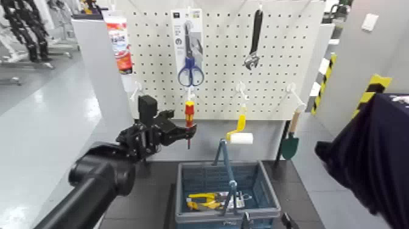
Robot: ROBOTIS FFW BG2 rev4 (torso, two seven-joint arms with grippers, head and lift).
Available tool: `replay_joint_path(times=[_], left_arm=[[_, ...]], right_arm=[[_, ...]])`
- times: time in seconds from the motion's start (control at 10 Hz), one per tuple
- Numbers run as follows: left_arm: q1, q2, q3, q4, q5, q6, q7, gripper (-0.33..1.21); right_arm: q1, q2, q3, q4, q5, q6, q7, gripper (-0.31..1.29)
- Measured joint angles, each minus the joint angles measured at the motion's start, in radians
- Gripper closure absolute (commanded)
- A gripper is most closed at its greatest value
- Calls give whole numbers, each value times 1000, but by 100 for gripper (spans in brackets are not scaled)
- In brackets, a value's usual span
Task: Put the red screwdriver into the crate.
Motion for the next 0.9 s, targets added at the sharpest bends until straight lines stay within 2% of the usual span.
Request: replay_joint_path(times=[0.5,0.6,0.9], left_arm=[[-78,-25,-47,94,29,-34,-31,12],[-86,-28,-49,106,34,-36,-36,24],[-100,-34,-47,139,53,-35,-47,100]], right_arm=[[-5,0,5,1,1,-12,0,14],[-6,0,5,1,0,-13,0,14],[-6,0,7,2,0,-13,0,14]])
